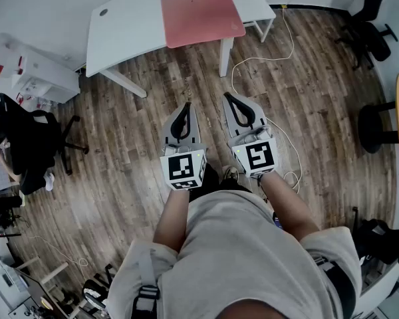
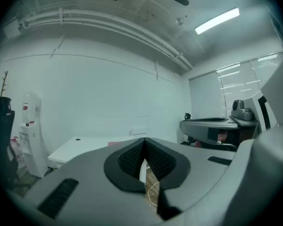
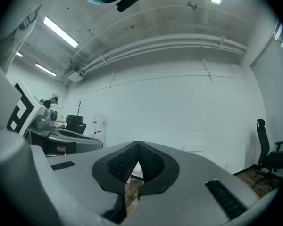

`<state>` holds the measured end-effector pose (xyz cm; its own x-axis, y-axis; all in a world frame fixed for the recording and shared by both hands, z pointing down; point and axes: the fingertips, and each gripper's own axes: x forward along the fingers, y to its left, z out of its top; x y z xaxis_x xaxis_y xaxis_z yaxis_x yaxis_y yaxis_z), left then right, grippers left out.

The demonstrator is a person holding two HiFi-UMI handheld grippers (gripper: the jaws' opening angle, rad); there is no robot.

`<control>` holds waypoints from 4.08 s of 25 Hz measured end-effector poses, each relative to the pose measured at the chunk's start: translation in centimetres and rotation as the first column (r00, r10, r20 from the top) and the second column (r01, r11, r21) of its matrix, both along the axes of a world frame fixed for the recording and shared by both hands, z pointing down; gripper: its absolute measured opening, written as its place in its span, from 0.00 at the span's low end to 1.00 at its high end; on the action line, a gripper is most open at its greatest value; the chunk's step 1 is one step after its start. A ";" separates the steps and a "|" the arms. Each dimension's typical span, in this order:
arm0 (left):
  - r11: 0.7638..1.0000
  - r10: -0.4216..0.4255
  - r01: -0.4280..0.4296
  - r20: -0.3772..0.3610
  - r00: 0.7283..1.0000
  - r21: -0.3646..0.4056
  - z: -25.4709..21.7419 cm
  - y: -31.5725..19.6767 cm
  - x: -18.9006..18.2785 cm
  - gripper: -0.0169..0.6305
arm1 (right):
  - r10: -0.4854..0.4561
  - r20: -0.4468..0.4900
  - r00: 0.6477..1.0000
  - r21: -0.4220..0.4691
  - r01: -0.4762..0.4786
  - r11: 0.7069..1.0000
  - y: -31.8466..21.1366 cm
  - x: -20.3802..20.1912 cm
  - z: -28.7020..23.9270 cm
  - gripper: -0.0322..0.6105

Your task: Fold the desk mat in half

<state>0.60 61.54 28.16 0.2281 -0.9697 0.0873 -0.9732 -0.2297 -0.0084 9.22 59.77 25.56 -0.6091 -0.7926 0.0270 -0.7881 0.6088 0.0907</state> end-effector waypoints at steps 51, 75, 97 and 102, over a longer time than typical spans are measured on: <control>0.912 0.079 -0.002 0.171 0.982 -0.409 17.8 -26.6 -7.2 0.04 | -0.062 -0.450 0.891 -0.143 -0.004 0.990 -28.1 5.3 16.7 0.11; 0.866 0.339 0.120 0.745 0.574 -0.486 30.2 -33.7 -10.2 0.17 | -0.075 -0.861 0.503 -0.090 -0.007 0.996 -37.5 8.6 31.4 0.30; 0.911 0.338 0.147 0.901 0.271 -0.386 33.7 -36.8 -12.2 0.18 | 0.015 -0.965 0.262 0.012 -0.011 1.000 -41.8 9.3 34.7 0.28; 0.905 0.349 0.140 0.890 0.295 -0.401 33.3 -36.8 -12.1 0.13 | 0.038 -0.954 0.297 0.041 0.003 0.999 -41.7 9.1 33.8 0.15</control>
<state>-11.52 24.72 61.47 -0.1509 -0.7771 0.6110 -0.3113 -0.5493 -0.7755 18.29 18.02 59.36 -0.1578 -0.8157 0.5565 -0.1455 0.5766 0.8039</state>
